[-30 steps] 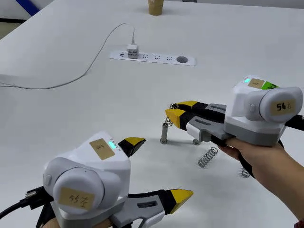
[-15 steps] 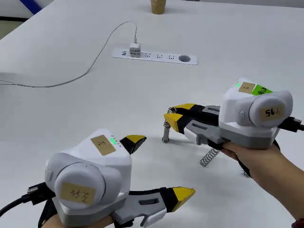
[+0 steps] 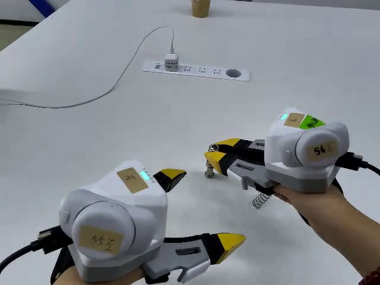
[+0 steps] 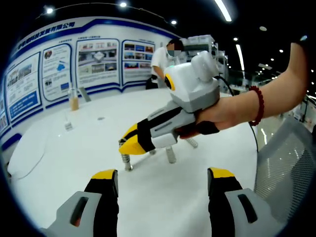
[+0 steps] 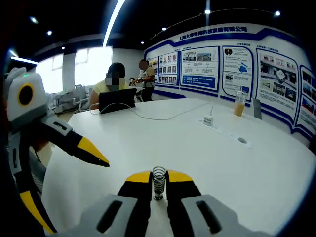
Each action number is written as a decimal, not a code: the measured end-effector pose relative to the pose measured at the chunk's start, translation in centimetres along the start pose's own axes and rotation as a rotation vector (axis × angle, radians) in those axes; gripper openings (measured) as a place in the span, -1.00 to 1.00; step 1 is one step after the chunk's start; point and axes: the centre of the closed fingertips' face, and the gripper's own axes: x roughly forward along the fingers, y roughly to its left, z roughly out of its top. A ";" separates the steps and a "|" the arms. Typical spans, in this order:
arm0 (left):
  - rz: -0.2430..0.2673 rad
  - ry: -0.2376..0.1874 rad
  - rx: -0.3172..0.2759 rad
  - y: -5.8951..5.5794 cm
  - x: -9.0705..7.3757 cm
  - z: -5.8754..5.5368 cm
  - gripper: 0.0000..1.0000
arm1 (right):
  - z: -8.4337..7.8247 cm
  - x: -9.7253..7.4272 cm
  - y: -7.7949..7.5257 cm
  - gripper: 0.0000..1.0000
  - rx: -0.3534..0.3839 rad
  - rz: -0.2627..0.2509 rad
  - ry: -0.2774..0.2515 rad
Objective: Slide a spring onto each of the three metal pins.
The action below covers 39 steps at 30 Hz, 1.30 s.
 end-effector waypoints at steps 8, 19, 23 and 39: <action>0.000 0.004 0.005 0.0 0.0 -0.1 0.49 | -1.0 0.4 -0.1 -0.76 0.007 -0.005 0.030; 0.006 0.011 0.007 0.1 0.0 -0.2 0.45 | -2.0 0.7 0.0 -0.76 0.018 -0.009 0.069; 0.006 0.013 0.011 0.1 0.0 -0.2 0.44 | -2.2 0.6 0.1 -0.72 0.025 -0.006 0.076; 0.014 0.012 -0.004 0.1 0.1 -0.2 0.41 | 0.2 -2.3 -0.1 -0.39 0.113 -0.009 0.041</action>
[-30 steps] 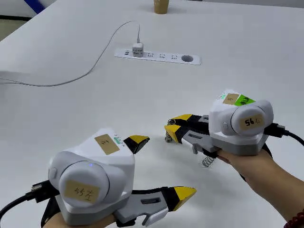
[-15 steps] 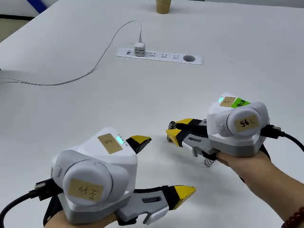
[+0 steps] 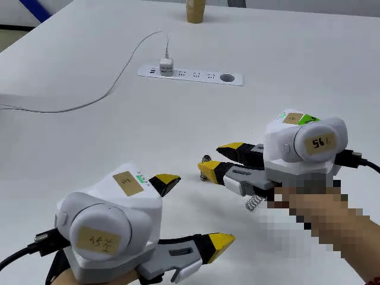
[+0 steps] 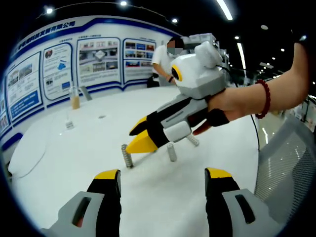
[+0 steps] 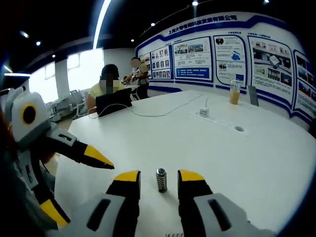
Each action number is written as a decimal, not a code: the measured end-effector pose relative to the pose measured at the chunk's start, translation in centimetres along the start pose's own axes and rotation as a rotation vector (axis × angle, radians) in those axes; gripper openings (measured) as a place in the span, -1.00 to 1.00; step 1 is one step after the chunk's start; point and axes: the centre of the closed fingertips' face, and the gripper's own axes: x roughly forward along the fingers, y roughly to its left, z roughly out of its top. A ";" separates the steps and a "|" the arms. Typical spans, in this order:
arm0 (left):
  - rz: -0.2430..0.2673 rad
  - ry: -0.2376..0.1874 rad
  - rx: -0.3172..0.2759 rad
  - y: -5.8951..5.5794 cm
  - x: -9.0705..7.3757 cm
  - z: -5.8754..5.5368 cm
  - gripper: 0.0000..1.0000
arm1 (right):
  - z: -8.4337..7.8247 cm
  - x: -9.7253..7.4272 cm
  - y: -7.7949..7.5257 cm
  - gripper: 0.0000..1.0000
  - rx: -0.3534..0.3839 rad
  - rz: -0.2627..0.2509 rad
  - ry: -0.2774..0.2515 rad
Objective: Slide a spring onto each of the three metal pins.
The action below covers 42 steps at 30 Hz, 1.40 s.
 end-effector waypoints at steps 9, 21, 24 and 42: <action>0.009 -0.019 -0.017 0.1 0.0 0.6 0.37 | 0.9 -2.8 -0.7 -0.27 0.042 -0.023 -0.028; 0.012 -0.001 -0.035 -0.2 0.1 0.5 0.27 | 0.4 -6.2 -1.7 -0.12 0.030 -0.044 -0.023; 0.013 0.000 -0.030 -0.4 0.3 0.6 0.26 | 0.1 -7.1 -2.0 -0.09 0.032 -0.052 -0.019; -0.003 0.021 0.033 -1.6 3.2 1.5 0.08 | -2.0 -11.7 -2.9 0.10 0.051 -0.095 -0.001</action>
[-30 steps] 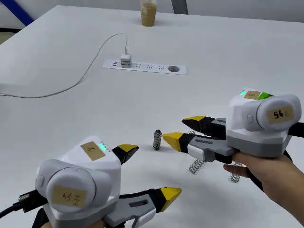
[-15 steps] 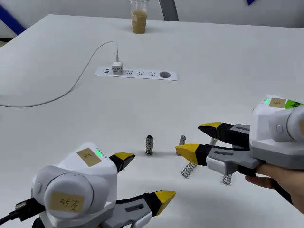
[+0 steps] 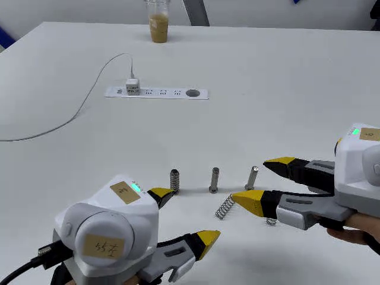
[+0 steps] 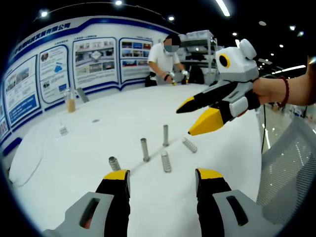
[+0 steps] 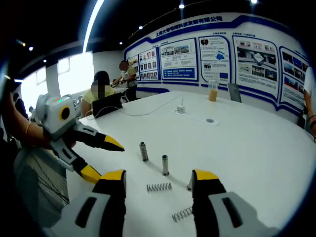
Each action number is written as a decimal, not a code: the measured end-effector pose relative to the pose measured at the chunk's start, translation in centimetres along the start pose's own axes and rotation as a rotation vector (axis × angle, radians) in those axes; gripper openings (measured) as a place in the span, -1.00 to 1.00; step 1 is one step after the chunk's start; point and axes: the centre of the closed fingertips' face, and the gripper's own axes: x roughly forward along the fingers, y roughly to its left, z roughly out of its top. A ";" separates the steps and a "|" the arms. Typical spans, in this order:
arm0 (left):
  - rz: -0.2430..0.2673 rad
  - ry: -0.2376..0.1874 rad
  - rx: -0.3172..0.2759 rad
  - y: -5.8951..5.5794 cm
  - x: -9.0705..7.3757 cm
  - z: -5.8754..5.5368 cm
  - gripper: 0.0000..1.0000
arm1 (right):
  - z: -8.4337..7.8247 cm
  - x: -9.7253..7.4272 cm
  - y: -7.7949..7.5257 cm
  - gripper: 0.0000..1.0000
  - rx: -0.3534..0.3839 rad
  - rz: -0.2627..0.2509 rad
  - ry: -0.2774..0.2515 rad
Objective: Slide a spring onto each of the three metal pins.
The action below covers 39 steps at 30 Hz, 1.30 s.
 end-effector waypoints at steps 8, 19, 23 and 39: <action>0.004 0.019 -0.026 0.2 1.7 -0.2 -0.06 | -0.7 -1.4 -0.2 0.14 0.018 -0.004 -0.017; -0.012 0.041 -0.061 -0.2 3.8 -0.6 -0.21 | -2.1 -2.2 0.1 0.19 0.041 -0.018 -0.031; -0.015 0.046 -0.067 -0.3 4.5 -0.7 -0.26 | -2.2 -2.5 0.2 0.20 0.071 -0.014 -0.056; -0.014 0.065 -0.046 -0.6 7.3 -1.8 -0.55 | -3.6 -2.9 -0.2 0.16 0.114 -0.045 -0.049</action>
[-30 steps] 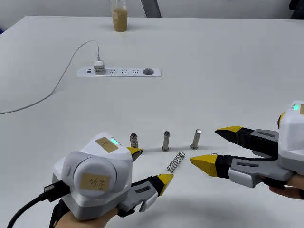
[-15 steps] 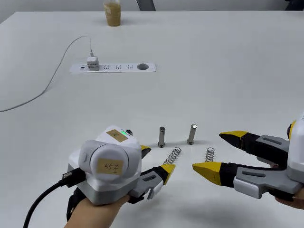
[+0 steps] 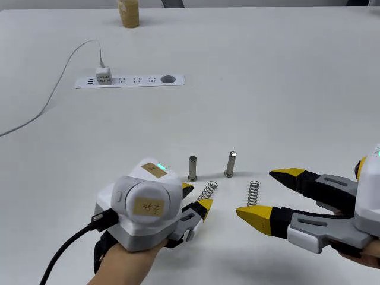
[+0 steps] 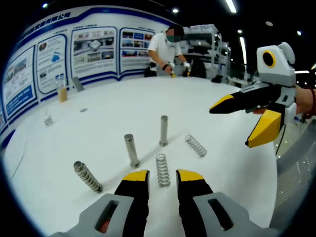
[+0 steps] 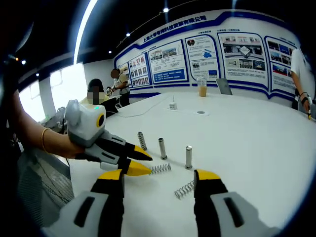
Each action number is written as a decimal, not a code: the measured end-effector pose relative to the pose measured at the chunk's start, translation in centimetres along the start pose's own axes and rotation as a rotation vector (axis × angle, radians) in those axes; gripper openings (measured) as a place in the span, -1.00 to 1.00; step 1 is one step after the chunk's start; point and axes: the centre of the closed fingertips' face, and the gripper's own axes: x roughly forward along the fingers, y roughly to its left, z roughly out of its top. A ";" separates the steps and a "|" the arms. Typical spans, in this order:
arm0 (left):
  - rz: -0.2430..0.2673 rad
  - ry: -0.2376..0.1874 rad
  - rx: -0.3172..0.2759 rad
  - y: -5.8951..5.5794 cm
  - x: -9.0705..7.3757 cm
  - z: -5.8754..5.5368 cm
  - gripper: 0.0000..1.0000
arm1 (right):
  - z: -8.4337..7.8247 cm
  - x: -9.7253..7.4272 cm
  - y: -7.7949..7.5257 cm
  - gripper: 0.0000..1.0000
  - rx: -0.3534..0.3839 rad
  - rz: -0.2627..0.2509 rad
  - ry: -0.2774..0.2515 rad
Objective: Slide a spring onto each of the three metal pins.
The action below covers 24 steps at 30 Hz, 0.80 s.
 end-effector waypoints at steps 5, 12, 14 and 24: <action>-0.004 0.031 0.004 0.0 0.6 -0.7 -0.60 | -0.3 -0.1 -0.2 0.15 0.017 -0.007 -0.001; -0.006 0.059 0.021 0.0 1.1 -1.2 -0.64 | -0.5 0.0 -0.3 0.14 0.024 -0.017 0.005; -0.007 0.062 0.008 0.0 1.1 -1.3 -0.67 | -0.6 0.1 -0.4 0.13 0.026 -0.020 0.006; -0.008 0.066 0.025 0.0 1.5 -1.2 -0.75 | -0.8 0.2 -0.4 0.13 0.042 -0.029 0.007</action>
